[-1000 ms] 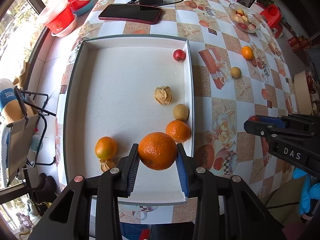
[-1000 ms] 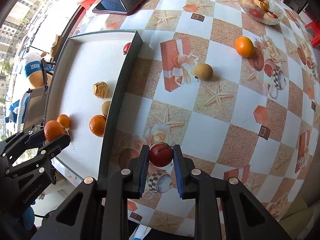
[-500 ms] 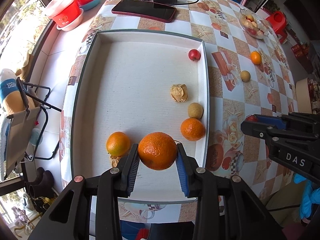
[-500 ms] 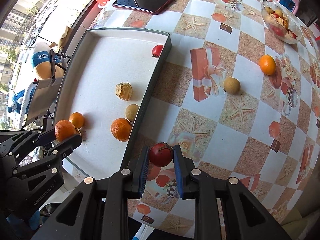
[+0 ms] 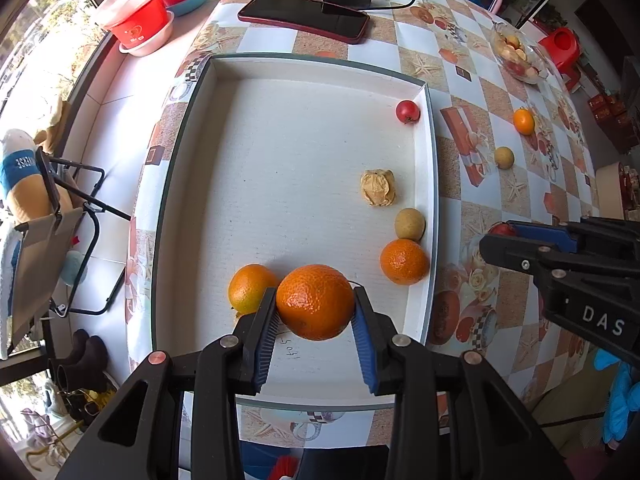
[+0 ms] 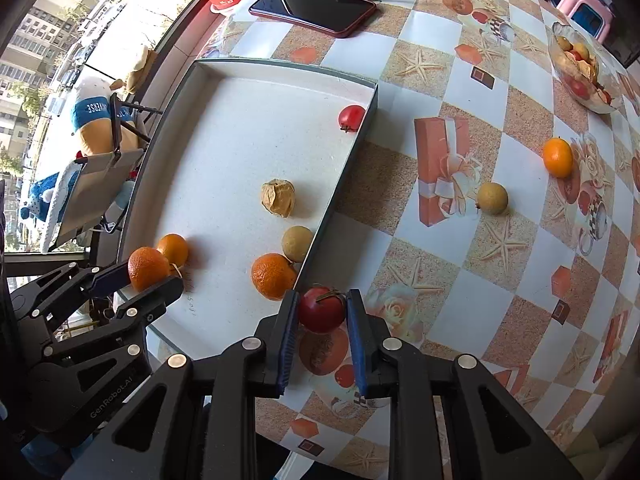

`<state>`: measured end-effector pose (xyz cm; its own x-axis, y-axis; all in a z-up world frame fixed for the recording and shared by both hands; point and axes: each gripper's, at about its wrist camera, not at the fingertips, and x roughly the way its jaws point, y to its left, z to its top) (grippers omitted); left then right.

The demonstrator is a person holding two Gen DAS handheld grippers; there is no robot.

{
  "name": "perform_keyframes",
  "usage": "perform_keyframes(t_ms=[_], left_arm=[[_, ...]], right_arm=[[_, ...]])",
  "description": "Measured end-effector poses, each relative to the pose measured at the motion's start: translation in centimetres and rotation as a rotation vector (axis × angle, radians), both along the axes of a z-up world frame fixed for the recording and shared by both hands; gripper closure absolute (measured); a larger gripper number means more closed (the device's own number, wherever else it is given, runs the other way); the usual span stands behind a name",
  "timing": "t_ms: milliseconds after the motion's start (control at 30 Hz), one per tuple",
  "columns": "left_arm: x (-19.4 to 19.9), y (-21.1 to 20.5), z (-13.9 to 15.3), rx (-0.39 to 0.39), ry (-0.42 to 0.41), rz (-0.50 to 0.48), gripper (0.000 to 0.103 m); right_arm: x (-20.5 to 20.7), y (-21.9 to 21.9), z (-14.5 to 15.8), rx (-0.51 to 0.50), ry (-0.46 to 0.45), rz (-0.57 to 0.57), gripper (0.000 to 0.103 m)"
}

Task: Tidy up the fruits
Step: 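Carry the orange in left gripper and tomato in right gripper over the tray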

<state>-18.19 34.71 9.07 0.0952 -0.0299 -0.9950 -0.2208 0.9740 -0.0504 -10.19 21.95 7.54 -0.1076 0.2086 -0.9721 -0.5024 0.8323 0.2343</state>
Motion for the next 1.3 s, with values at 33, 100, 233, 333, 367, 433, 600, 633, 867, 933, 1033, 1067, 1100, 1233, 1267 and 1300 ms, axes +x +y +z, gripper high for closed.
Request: perform_keyframes(t_ms=[33,100,233,333,367,433,600,633,867,933,1033,1067,1100,1233,1267,1300], left_arm=[[0.1,0.2,0.0,0.001,0.0,0.003,0.064],[0.3,0.5,-0.1,0.002,0.0,0.01,0.064],[0.9,1.3,-0.2,0.004,-0.005,0.024,0.064],[1.3,1.9,-0.3,0.006,-0.007,0.037,0.064],[1.4,2.1,-0.4,0.004,-0.008,0.043,0.064],[1.6,2.5,-0.5,0.003,-0.008,0.051,0.064],[2.0,3.1,-1.1,0.002,-0.003,0.067,0.064],[2.1,3.3,-1.2,0.001,-0.002,0.071,0.064],[2.1,3.9,-1.8,-0.002,0.005,0.085,0.064],[2.2,4.0,-1.9,-0.003,0.006,0.086,0.064],[2.3,4.2,-2.0,-0.004,0.007,0.088,0.064],[2.3,4.2,-2.1,-0.004,0.008,0.088,0.064],[2.4,4.2,-2.2,-0.004,0.01,0.087,0.064],[2.5,4.3,-2.5,-0.005,0.018,0.085,0.064],[2.5,4.3,-2.6,-0.006,0.019,0.085,0.064],[2.5,4.3,-2.6,-0.006,0.02,0.085,0.064]], right_arm=[[0.1,0.2,0.1,0.002,-0.001,0.001,0.078],[0.2,0.7,0.2,0.006,-0.003,0.005,0.078],[0.5,1.9,0.4,0.013,-0.006,0.015,0.078],[0.7,2.8,0.4,0.016,-0.007,0.026,0.078],[0.8,3.1,0.4,0.016,-0.007,0.03,0.078],[0.9,3.7,0.4,0.013,-0.008,0.041,0.078],[1.2,4.9,0.0,0.006,-0.004,0.06,0.078],[1.1,5.0,0.0,0.004,-0.004,0.061,0.078],[1.2,6.0,-0.6,-0.009,0.011,0.074,0.078],[1.2,6.3,-0.8,-0.013,0.013,0.078,0.078],[1.3,6.5,-0.9,-0.017,0.015,0.077,0.078],[1.3,6.6,-1.0,-0.018,0.015,0.074,0.078],[1.4,6.6,-1.0,-0.018,0.017,0.071,0.078],[1.7,6.9,-1.4,-0.021,0.025,0.058,0.078],[1.7,6.9,-1.4,-0.022,0.027,0.057,0.078],[1.6,6.9,-1.5,-0.023,0.029,0.057,0.078]])
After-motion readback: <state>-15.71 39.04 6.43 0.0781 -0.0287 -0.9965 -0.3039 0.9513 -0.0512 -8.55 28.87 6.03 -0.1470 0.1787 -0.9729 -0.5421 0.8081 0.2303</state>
